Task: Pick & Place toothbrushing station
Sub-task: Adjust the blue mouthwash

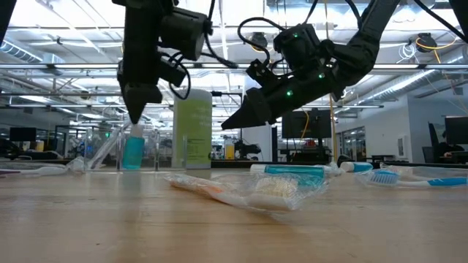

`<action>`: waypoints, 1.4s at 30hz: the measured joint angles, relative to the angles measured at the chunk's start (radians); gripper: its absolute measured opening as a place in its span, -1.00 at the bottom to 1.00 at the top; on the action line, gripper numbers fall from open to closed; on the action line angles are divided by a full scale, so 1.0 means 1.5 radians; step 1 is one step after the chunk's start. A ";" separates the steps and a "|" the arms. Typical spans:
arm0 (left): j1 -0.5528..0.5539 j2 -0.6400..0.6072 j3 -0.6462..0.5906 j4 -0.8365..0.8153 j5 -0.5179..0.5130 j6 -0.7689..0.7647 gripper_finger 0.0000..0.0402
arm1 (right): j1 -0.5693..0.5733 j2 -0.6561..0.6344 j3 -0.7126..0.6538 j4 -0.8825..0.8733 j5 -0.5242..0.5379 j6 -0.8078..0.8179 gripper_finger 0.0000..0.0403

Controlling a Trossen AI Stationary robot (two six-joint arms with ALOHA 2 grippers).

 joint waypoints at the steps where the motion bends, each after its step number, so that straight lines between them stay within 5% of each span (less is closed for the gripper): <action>1: 0.002 0.000 0.000 -0.016 -0.006 -0.007 -0.45 | 0.000 0.000 0.000 0.000 0.000 0.000 -0.03; 12: 0.026 -0.015 0.005 -0.065 -0.021 -0.020 -0.45 | 0.000 0.000 0.000 0.010 -0.001 0.000 -0.03; 22: -0.045 -0.104 0.006 0.083 0.078 0.073 -0.45 | 0.000 0.000 0.001 0.011 -0.002 0.000 -0.03; 30: -0.063 -0.114 0.006 0.103 0.094 -0.155 -0.45 | 0.000 0.000 0.001 0.014 -0.002 0.000 -0.03; 42: -0.021 -0.111 -0.011 0.086 0.091 -0.281 -0.16 | 0.000 0.001 0.001 0.014 -0.003 0.002 -0.03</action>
